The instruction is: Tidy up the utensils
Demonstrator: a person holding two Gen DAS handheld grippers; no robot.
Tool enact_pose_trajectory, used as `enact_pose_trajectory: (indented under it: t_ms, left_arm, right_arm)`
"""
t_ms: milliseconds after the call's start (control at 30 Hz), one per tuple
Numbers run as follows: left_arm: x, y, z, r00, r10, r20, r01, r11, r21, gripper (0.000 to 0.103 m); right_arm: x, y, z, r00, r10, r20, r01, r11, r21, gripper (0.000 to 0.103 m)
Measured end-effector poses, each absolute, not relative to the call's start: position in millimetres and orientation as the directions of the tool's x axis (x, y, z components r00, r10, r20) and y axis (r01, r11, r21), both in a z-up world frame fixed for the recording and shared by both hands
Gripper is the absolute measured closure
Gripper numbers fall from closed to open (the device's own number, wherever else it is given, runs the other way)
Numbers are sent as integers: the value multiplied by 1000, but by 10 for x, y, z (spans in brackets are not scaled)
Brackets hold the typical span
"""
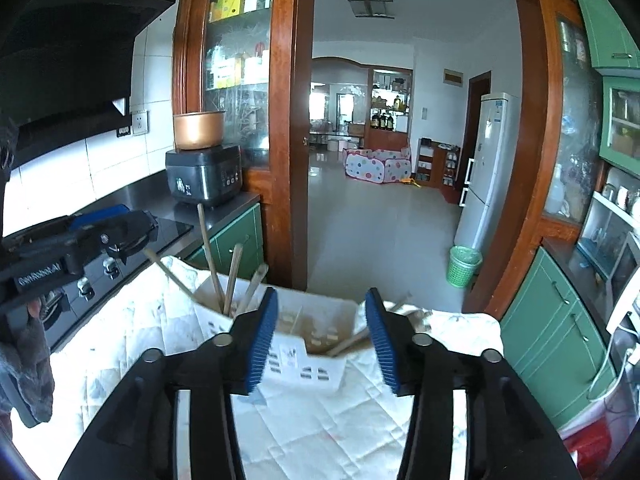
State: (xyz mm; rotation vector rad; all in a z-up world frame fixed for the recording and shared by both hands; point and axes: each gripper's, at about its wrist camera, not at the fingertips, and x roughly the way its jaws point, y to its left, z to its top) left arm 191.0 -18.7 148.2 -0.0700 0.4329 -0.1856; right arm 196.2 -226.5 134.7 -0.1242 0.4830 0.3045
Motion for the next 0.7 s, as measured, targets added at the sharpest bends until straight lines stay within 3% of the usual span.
enact_pose_trajectory:
  t_ms: [300,700]
  left_arm:
    - [1417,-203,1258,876,-210,-433,171,977,-129,39]
    - [1011,-193,862,843,-217,-491,160,975,-156,26]
  right_arm:
    - [1532,-2348,1120,839,171,-516,-257,961,-99,32]
    - [1061,-2422,811,841,33,-540,-145,975,-167,16]
